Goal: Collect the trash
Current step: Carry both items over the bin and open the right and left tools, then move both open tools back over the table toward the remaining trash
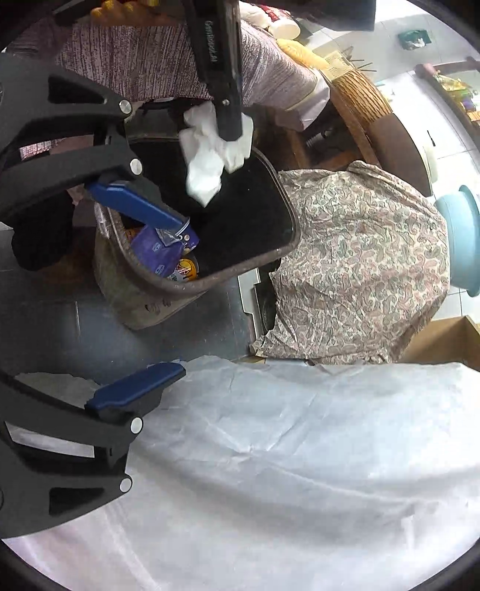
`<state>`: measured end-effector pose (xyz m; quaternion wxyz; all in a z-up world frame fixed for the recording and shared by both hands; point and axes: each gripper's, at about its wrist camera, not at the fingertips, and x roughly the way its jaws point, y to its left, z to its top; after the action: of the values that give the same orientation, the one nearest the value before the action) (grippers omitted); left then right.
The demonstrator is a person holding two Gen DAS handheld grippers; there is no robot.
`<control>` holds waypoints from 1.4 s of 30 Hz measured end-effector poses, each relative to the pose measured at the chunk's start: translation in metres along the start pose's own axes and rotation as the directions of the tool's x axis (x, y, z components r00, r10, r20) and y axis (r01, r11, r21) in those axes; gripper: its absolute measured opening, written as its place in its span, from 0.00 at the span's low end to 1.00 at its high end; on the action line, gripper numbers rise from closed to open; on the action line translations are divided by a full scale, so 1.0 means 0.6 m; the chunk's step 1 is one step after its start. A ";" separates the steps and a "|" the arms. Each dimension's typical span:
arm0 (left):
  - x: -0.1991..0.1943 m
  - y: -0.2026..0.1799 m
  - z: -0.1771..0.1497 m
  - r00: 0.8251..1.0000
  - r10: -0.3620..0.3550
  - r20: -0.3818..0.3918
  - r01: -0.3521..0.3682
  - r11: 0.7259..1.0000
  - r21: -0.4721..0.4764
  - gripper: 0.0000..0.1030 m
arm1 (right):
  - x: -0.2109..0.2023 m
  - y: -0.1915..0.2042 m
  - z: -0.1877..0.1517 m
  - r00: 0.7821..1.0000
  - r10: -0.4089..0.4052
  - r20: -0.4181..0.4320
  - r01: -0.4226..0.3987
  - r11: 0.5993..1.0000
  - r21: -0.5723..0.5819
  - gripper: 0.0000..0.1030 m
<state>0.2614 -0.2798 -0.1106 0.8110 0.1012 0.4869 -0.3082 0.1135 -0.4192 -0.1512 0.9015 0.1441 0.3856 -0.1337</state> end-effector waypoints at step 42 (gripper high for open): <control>-0.374 0.260 -0.165 0.873 0.379 0.307 -0.266 0.897 -0.352 0.76 | -0.068 0.350 0.047 0.917 0.397 -0.047 -0.387 0.854 -0.347 0.79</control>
<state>0.2074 -0.0209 0.0097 0.9336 -0.0015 0.3433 -0.1031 0.1788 -0.2305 -0.0697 0.9258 0.0555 0.3536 0.1214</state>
